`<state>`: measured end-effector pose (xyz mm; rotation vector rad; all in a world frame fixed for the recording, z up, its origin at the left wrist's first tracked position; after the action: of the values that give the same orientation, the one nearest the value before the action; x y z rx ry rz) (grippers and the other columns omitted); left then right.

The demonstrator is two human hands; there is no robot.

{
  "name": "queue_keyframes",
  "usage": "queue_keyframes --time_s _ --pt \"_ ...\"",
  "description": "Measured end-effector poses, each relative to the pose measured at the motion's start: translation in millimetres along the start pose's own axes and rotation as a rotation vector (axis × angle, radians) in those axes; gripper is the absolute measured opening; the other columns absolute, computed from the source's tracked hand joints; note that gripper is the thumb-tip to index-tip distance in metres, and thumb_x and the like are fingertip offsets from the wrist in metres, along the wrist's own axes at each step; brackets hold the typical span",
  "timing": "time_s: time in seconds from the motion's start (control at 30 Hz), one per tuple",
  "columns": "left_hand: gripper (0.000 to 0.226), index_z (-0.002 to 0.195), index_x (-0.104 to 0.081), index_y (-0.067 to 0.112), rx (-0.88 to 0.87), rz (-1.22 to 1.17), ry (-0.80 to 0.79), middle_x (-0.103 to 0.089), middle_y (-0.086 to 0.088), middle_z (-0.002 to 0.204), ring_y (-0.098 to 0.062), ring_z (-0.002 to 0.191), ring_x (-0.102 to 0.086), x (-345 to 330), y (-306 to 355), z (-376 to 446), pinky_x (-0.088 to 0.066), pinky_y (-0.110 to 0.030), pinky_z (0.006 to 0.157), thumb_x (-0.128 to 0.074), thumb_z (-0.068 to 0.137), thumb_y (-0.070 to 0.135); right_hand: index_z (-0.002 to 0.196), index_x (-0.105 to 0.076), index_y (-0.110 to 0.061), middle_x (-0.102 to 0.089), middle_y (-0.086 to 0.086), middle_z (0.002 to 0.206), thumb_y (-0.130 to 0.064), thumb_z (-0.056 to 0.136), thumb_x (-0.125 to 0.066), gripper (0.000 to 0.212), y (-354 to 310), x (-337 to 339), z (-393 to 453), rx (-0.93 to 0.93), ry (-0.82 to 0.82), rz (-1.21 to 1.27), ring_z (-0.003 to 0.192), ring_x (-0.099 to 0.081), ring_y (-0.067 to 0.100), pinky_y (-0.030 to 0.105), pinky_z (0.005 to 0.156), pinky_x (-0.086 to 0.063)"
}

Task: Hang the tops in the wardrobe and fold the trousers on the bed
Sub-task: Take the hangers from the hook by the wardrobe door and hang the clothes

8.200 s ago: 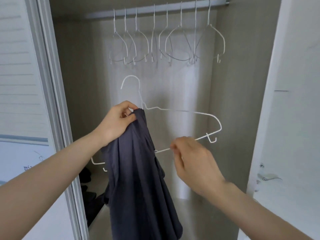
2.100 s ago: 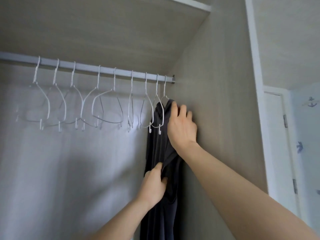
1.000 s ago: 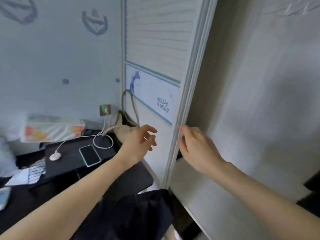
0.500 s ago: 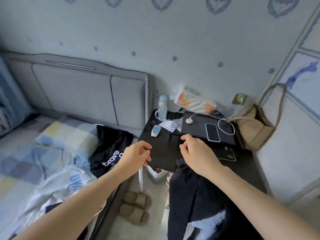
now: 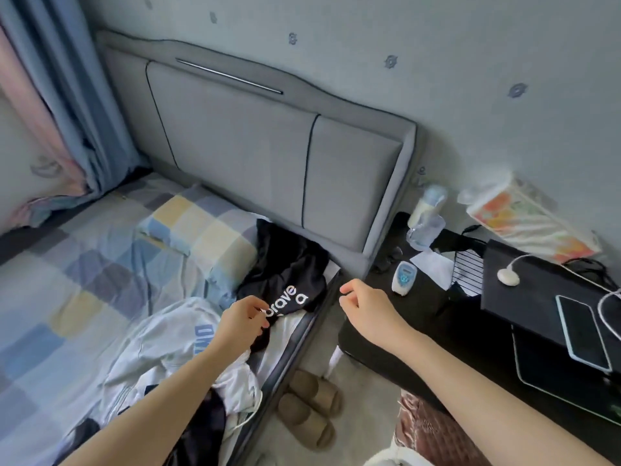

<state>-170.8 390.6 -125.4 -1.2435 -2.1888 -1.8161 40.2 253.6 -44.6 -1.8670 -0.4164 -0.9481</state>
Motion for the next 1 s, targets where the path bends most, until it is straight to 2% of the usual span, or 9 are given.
queue_keyframes --time_s 0.13,0.3,0.37,0.47,0.57,0.63,0.73,0.87,1.0 --pt "0.024 0.081 -0.061 0.03 0.108 0.067 -0.005 -0.065 0.009 0.071 -0.024 0.078 -0.065 10 -33 106 -0.048 -0.025 0.064 -0.06 0.086 0.007 0.12 -0.054 -0.021 -0.063 -0.005 0.093 -0.031 0.095 -0.045 0.028 8 -49 116 -0.149 -0.066 0.057 0.08 -0.058 0.01 0.024 0.069 -0.047" --pt "0.026 0.116 -0.061 0.015 0.278 0.124 -0.064 -0.061 0.002 0.098 -0.023 0.098 -0.058 -3 -89 201 -0.04 -0.026 0.078 -0.061 0.089 0.017 0.115 -0.057 -0.013 -0.062 0.001 0.106 -0.03 0.095 -0.049 0.027 45 -109 227 -0.34 -0.086 0.107 0.104 -0.055 0.023 0.028 0.08 -0.04" --pt "0.035 0.124 -0.057 0.011 0.337 0.135 -0.089 -0.061 -0.003 0.109 -0.023 0.102 -0.056 -18 -128 246 -0.038 -0.025 0.081 -0.062 0.09 0.019 0.085 -0.055 -0.017 -0.055 0.002 0.079 -0.027 0.094 -0.05 0.014 68 -149 280 -0.397 -0.095 0.115 0.082 -0.054 0.025 0.028 0.068 -0.032" --pt "0.045 0.132 -0.05 0.009 0.4 0.149 -0.113 -0.057 -0.006 0.12 -0.02 0.098 -0.052 -41 -178 288 -0.037 -0.026 0.079 -0.062 0.091 0.021 0.063 -0.026 -0.019 -0.029 0.001 0.06 -0.023 0.093 -0.049 0.038 101 -200 331 -0.484 -0.08 0.171 0.057 -0.033 0.022 0.03 0.061 -0.029" --pt "0.053 0.137 -0.042 0.008 0.497 0.075 -0.111 -0.053 -0.014 0.129 -0.028 0.11 -0.055 -65 -226 323 -0.045 -0.033 0.086 -0.063 0.09 0.021 0.071 -0.037 -0.015 -0.041 0.005 0.071 -0.03 0.093 -0.051 0.03 139 -252 367 -0.654 -0.095 0.314 0.069 -0.042 0.024 0.034 0.073 -0.046" --pt "0.058 0.139 -0.038 0.006 0.548 0.059 -0.115 -0.053 -0.015 0.128 -0.03 0.113 -0.054 -78 -256 345 -0.043 -0.033 0.086 -0.064 0.09 0.022 0.094 -0.047 -0.011 -0.051 0.008 0.095 -0.036 0.094 -0.051 0.025 162 -284 384 -0.767 -0.105 0.402 0.091 -0.054 0.027 0.039 0.082 -0.054" --pt "0.064 0.14 -0.034 0.005 0.584 0.04 -0.089 -0.054 -0.015 0.129 -0.028 0.106 -0.055 -87 -286 370 -0.042 -0.032 0.081 -0.067 0.088 0.023 0.131 -0.043 -0.012 -0.047 0.01 0.123 -0.039 0.094 -0.052 0.047 186 -314 404 -0.922 -0.059 0.562 0.111 -0.052 0.032 0.04 0.084 -0.053" --pt "0.072 0.139 -0.026 0.005 0.635 -0.072 -0.065 -0.05 -0.017 0.133 -0.032 0.11 -0.056 -104 -318 391 -0.044 -0.034 0.084 -0.072 0.086 0.017 0.137 -0.041 -0.013 -0.043 0.012 0.14 -0.031 0.091 -0.062 0.054 217 -334 428 -1.041 0.082 0.755 0.122 -0.046 0.035 0.044 0.088 -0.049" --pt "0.085 0.148 -0.011 0.015 0.7 -0.396 -0.083 -0.06 -0.012 0.11 -0.022 0.069 -0.065 -138 -330 392 -0.053 -0.03 0.067 -0.068 0.086 0.001 0.138 -0.043 -0.014 -0.043 0.01 0.144 -0.027 0.087 -0.069 0.058 236 -353 446 -1.064 0.011 0.85 0.133 -0.039 0.033 0.052 0.106 -0.034"
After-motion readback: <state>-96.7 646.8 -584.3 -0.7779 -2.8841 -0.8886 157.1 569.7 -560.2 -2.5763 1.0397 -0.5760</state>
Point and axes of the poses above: each hand's wrist, its own z-axis towards the middle knuckle, its own x-axis out of the back of the hand, y = z × x, the point moved 2 cm from there along z, towards the middle knuckle
